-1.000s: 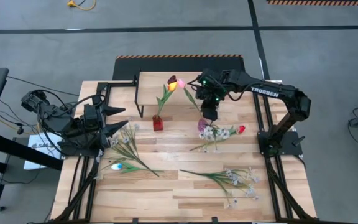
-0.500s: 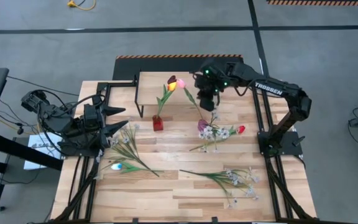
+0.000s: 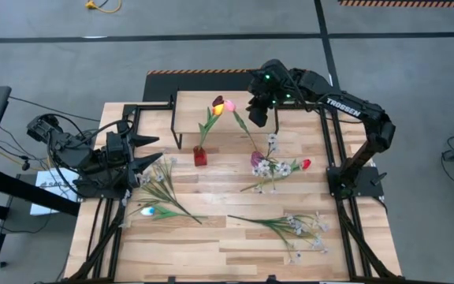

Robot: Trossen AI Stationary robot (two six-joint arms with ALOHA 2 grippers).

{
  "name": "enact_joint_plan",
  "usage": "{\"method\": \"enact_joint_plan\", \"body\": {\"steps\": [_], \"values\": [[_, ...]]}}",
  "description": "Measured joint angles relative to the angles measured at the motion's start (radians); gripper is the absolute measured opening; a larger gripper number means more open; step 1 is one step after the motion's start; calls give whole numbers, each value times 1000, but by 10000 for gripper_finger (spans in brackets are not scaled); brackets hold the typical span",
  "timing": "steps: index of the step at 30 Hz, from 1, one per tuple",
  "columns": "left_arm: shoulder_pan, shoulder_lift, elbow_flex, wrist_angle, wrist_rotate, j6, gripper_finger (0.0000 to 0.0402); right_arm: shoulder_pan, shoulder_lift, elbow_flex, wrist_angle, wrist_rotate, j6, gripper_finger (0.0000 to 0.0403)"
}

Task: Pick and place flowers into a vace then onto a shelf
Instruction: Put the pink tulip into the pink vase

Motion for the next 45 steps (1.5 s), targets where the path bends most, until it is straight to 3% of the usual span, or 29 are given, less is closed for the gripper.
{"method": "enact_joint_plan", "body": {"steps": [6,10,34,45], "values": [[0,0,0,0,0,0,218,22,0,0,29,-65,-26,215],[0,0,0,0,19,0,218,52,1,0,49,-76,-71,247],[0,0,0,0,24,-21,218,69,2,-43,134,-50,-19,233],[0,0,0,0,24,-26,218,94,117,-44,133,-44,-75,232]]}}
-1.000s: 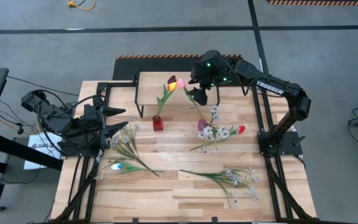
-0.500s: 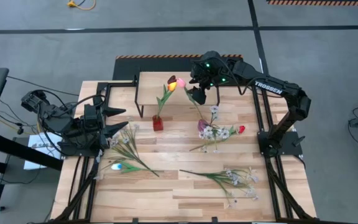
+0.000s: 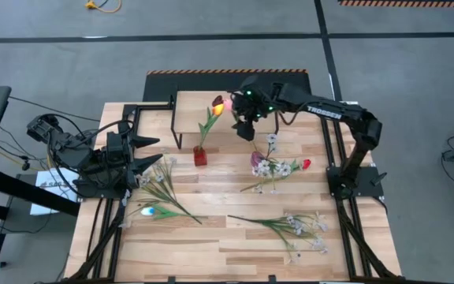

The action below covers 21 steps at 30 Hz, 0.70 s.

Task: Pick and place flowers into a vace then onto a shelf
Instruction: Put the pink tulip into the pink vase

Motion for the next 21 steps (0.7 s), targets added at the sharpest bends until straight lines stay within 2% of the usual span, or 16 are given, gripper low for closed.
{"method": "enact_joint_plan", "body": {"steps": [6,10,13,21], "values": [[0,0,0,0,0,0,218,-8,13,0,-2,17,-6,216],[0,0,0,0,0,0,218,-11,9,0,-2,30,-6,189],[0,0,0,0,-1,0,218,-15,-2,2,-3,44,-5,154],[0,0,0,0,-1,-1,218,-11,-20,4,-69,55,-27,27]]}}
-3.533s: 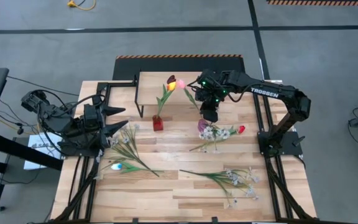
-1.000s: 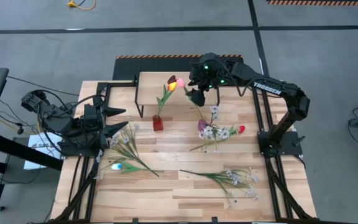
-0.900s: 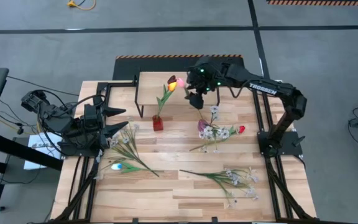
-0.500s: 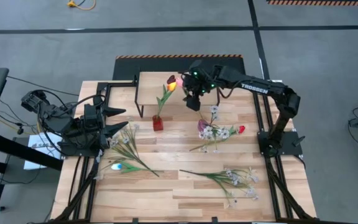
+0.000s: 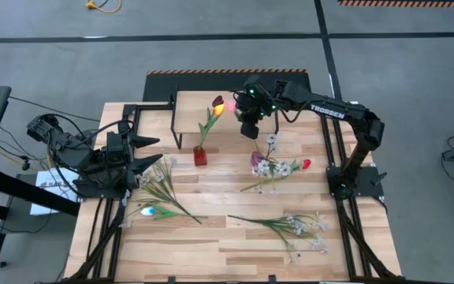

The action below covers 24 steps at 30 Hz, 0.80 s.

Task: Pick and place flowers into a vace then onto a shelf
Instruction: Put the pink tulip into the pink vase

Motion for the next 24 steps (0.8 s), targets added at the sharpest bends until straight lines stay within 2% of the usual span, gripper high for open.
{"method": "enact_joint_plan", "body": {"steps": [2,7,12,18,24], "values": [[0,0,0,0,0,0,218,1,-5,-1,-36,0,-2,9],[0,0,0,0,0,0,218,16,-16,-1,-90,1,4,20],[0,0,0,0,-2,0,218,44,-17,-1,-112,4,4,6],[0,0,0,0,-2,0,218,70,-17,-1,-130,23,5,14],[0,0,0,0,-2,0,218,69,-17,-1,-149,56,7,4]]}}
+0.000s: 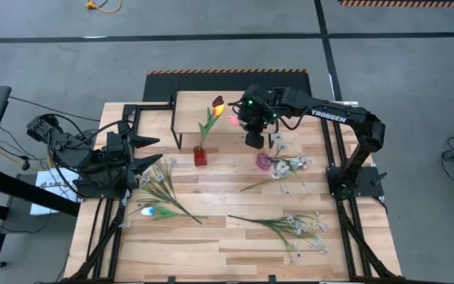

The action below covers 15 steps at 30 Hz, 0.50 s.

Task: Pick and place flowers into a vace then onto a shelf
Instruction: Put the pink tulip into the pink vase

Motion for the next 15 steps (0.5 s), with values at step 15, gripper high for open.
{"method": "enact_joint_plan", "body": {"steps": [15], "values": [[0,0,0,0,1,0,218,2,-3,0,-20,39,61,25]]}}
